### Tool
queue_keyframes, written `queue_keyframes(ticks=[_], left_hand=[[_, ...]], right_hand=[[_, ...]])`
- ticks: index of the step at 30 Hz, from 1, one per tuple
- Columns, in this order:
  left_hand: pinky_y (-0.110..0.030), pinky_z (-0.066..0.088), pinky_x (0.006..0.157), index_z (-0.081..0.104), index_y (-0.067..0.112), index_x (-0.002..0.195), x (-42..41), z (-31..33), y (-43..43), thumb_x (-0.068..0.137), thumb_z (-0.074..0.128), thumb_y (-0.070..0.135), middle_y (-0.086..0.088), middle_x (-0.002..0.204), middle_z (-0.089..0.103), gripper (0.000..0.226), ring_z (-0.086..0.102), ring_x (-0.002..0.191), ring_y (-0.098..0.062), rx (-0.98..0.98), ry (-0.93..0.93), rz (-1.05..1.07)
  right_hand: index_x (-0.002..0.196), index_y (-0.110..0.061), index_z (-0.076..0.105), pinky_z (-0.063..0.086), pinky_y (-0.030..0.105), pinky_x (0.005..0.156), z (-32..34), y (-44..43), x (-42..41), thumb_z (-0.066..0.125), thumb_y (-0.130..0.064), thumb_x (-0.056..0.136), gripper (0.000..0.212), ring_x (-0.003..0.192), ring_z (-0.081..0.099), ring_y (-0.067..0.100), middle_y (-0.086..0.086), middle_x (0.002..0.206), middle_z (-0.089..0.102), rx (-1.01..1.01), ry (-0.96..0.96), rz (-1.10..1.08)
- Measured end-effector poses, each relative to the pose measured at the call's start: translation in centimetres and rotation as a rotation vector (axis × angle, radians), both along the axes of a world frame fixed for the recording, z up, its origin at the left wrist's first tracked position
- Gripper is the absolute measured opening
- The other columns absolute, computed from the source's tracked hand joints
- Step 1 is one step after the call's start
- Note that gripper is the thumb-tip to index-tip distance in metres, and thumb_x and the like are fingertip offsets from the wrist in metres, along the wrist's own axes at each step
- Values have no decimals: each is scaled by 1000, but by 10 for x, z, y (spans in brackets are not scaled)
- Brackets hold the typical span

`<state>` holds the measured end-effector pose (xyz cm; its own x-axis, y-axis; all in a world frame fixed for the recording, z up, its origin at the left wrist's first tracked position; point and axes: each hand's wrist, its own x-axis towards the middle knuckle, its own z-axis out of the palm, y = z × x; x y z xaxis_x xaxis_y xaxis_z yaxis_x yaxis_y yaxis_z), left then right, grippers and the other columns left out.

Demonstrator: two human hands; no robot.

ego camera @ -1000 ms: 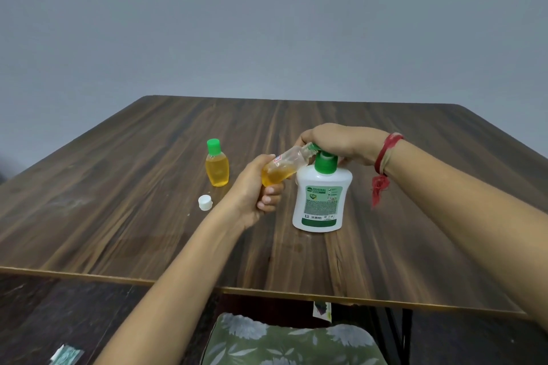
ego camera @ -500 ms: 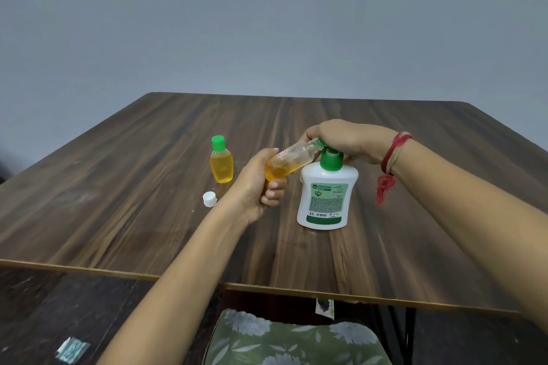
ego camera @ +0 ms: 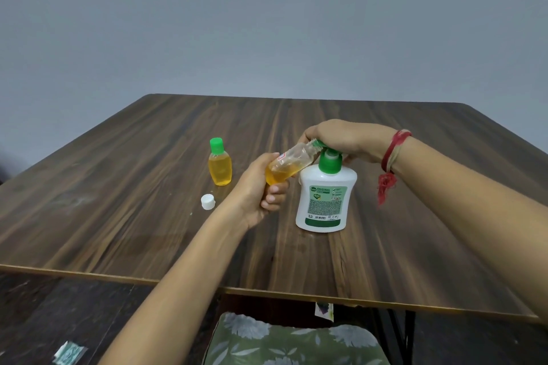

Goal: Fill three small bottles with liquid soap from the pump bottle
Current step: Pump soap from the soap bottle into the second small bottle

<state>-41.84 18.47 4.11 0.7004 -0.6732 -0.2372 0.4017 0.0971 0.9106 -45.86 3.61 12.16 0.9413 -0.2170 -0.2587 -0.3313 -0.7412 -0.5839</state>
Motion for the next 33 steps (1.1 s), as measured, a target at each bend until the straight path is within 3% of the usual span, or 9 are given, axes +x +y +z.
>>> queue_keyframes(ticks=[3, 8, 12, 16, 21, 26, 29, 33], left_hand=[[-11, 15, 28, 45, 17, 64, 2, 1, 0, 97, 32, 37, 5, 39, 28, 42, 23, 29, -5, -8, -5, 14], [-11, 15, 28, 42, 17, 65, 0, -3, 1, 98, 32, 38, 5, 39, 29, 40, 24, 29, -4, 6, -4, -5], [-11, 15, 28, 43, 17, 65, 0, 1, 0, 97, 32, 38, 5, 39, 28, 40, 24, 29, -4, -7, -5, -1], [-11, 16, 28, 42, 17, 61, 0, -1, 1, 98, 32, 38, 5, 39, 29, 43, 24, 29, -4, 9, 4, 2], [-11, 15, 28, 46, 17, 63, 1, 2, 0, 97, 33, 37, 5, 39, 28, 42, 24, 29, -5, -6, 1, 17], [-11, 17, 27, 43, 17, 61, 0, -4, 1, 97, 32, 38, 5, 39, 29, 43, 25, 29, -5, 7, 19, -6], [-11, 15, 28, 43, 17, 65, 0, -1, -1, 97, 33, 38, 5, 39, 28, 39, 24, 28, -4, -5, 10, -9], [-11, 16, 28, 42, 17, 64, 0, -2, 1, 97, 32, 37, 5, 39, 28, 40, 24, 28, -4, 2, 16, -1]], right_hand=[[84, -26, 62, 38, 37, 76, 0, -1, 2, 37, -19, 92, 27, 70, 50, 15, -6, 68, 64, 19, -4, -5], [88, -25, 63, 40, 37, 77, -4, 0, 1, 36, -16, 92, 28, 80, 51, 20, 2, 85, 62, 33, -9, -8], [85, -24, 65, 39, 37, 77, -2, -2, 2, 39, -17, 90, 28, 74, 52, 17, -6, 67, 64, 32, -15, 3], [83, -26, 62, 40, 37, 75, -5, 0, 0, 36, -15, 92, 30, 76, 52, 19, 0, 81, 62, 42, -16, -4], [88, -25, 63, 39, 38, 79, 1, -1, 2, 33, -17, 93, 31, 73, 51, 15, -6, 71, 66, 2, -1, -7], [90, -21, 64, 41, 38, 77, -3, 1, -1, 36, -15, 91, 29, 81, 51, 22, 5, 88, 62, 18, 4, 7], [87, -24, 65, 41, 40, 81, 0, -2, 1, 37, -19, 91, 29, 78, 54, 18, -3, 76, 67, 19, -4, -1], [85, -24, 63, 39, 35, 72, -4, 0, 1, 36, -15, 91, 29, 77, 51, 19, 2, 84, 62, 28, -6, 7]])
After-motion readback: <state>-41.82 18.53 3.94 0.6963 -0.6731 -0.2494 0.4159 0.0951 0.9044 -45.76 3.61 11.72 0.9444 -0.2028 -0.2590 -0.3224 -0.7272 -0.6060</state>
